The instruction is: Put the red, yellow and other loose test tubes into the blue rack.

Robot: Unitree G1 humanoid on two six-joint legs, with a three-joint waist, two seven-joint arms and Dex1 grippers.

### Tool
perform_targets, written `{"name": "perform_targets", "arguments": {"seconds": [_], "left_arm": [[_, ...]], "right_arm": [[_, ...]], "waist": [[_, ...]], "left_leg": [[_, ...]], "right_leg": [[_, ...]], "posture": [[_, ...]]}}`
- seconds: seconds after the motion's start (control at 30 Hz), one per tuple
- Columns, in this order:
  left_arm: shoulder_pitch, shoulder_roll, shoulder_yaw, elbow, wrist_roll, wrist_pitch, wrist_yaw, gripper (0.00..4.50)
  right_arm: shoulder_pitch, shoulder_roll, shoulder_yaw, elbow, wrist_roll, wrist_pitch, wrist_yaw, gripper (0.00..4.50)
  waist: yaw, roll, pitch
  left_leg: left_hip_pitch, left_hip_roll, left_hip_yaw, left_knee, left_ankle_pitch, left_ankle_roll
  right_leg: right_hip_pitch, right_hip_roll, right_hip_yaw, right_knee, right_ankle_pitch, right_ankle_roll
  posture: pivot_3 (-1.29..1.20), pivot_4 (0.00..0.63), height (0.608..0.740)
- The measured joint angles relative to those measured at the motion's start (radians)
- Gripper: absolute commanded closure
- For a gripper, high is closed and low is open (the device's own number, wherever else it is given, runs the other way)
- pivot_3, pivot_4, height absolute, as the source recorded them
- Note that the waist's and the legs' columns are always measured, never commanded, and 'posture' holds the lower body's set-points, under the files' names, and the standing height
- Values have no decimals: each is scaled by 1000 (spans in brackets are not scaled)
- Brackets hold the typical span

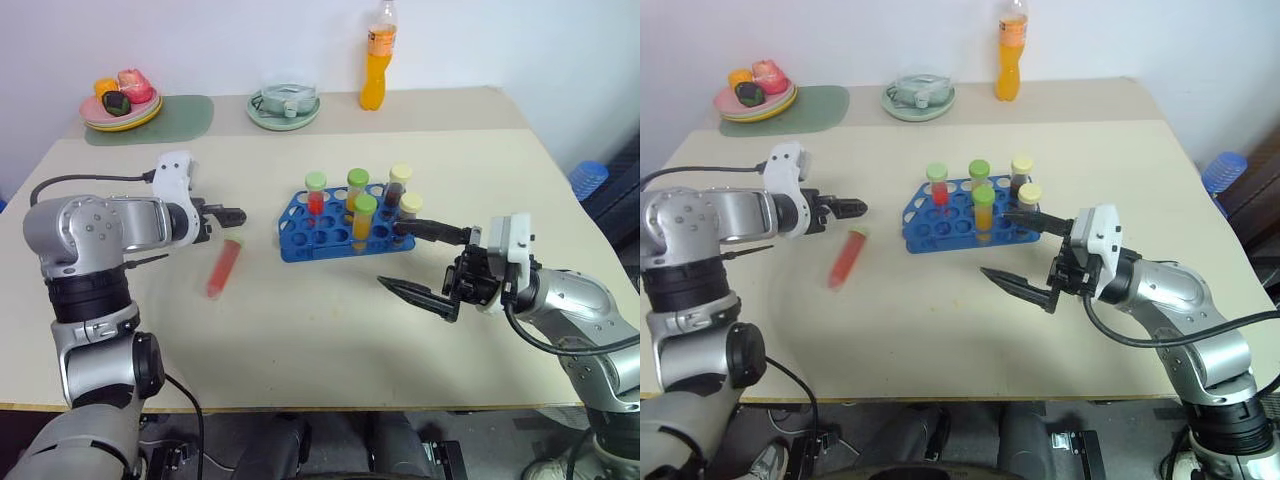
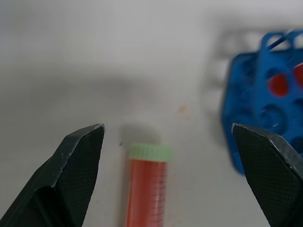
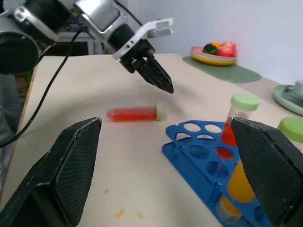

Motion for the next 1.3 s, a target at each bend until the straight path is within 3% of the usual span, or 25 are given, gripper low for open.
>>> {"name": "perform_targets", "arguments": {"seconds": [0.27, 0.53, 0.77, 0.87, 1.07, 1.3], "left_arm": [[-123, 6, -86, 268, -87, 0, 163, 78], [-227, 64, -226, 547, -302, 0, 293, 78], [-249, 104, -301, 600, -450, 0, 417, 78], [-247, 98, -313, 606, -462, 0, 466, 805], [-227, 86, -310, 599, -487, 0, 524, 3610], [-152, 78, -243, 501, -547, 0, 611, 3715]], "right_arm": [[-3, -13, -2, 16, -26, 0, 29, 43], [30, -12, -10, 11, -45, 0, 26, 43], [54, -10, -32, 3, -54, -4, 9, 43], [56, -3, -31, 3, -57, -5, 5, 0], [57, 0, -30, 3, -65, -6, 0, 0], [54, 9, -25, 3, -77, -6, 2, 0]], "waist": [[0, -1, 0], [-1, -1, 0], [-1, -1, 0], [-1, -1, 0], [-2, -1, 0], [-2, -1, -1]], "left_leg": [[0, -1, 0, 1, 0, 0], [-1, -1, 0, 1, 0, 0], [-1, -1, 0, 1, 0, 0], [-1, -1, 0, 2, 0, 0], [-1, -1, 0, 2, 0, 0], [0, -1, 0, 2, 0, 0]], "right_leg": [[0, -1, 0, 1, 0, 0], [-1, -1, 1, 2, 0, 0], [-2, -1, 1, 2, 0, 0], [-2, -1, 1, 3, 0, 0], [-2, -1, 1, 3, 0, 0], [-2, -1, 1, 5, 0, 0]], "posture": [[0, 150, 740], [0, 150, 740], [0, 150, 740], [0, 150, 740], [0, 150, 740], [0, 150, 740]]}}
